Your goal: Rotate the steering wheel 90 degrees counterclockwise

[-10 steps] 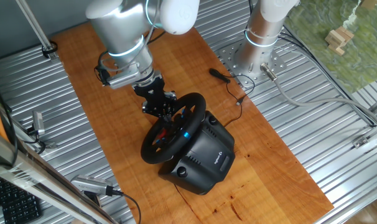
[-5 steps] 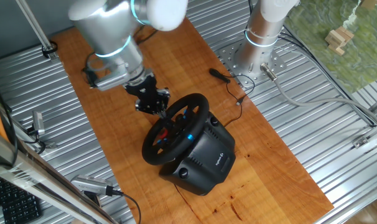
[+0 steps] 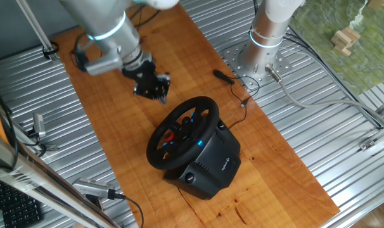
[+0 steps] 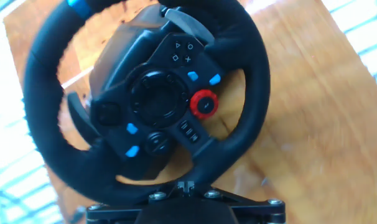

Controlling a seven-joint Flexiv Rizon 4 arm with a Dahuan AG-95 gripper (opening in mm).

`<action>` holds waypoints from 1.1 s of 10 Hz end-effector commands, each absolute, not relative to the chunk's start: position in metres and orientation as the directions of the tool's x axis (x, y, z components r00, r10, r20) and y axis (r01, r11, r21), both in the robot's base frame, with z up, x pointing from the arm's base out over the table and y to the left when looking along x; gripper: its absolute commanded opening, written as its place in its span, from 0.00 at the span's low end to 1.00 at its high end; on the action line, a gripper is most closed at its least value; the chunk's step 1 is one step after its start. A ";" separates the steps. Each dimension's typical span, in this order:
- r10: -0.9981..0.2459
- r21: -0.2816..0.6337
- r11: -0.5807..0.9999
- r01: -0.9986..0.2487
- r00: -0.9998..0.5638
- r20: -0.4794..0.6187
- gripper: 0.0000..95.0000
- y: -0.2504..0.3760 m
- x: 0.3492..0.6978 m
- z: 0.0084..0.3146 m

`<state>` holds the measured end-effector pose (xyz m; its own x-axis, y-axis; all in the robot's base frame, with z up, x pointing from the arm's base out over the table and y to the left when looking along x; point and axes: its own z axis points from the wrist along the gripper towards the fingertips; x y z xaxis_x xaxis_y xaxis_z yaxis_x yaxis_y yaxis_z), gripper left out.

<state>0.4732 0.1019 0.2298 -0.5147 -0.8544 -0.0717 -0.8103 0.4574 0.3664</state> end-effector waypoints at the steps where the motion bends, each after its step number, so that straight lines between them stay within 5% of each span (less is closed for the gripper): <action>1: -0.247 0.224 0.945 -0.239 -0.969 0.008 0.00 0.106 0.423 0.309; 6: -0.118 0.126 0.984 -0.126 -0.991 -0.071 0.00 0.116 0.364 0.321; 11: -0.008 0.144 0.989 -0.019 -0.997 -0.075 0.00 0.117 0.343 0.313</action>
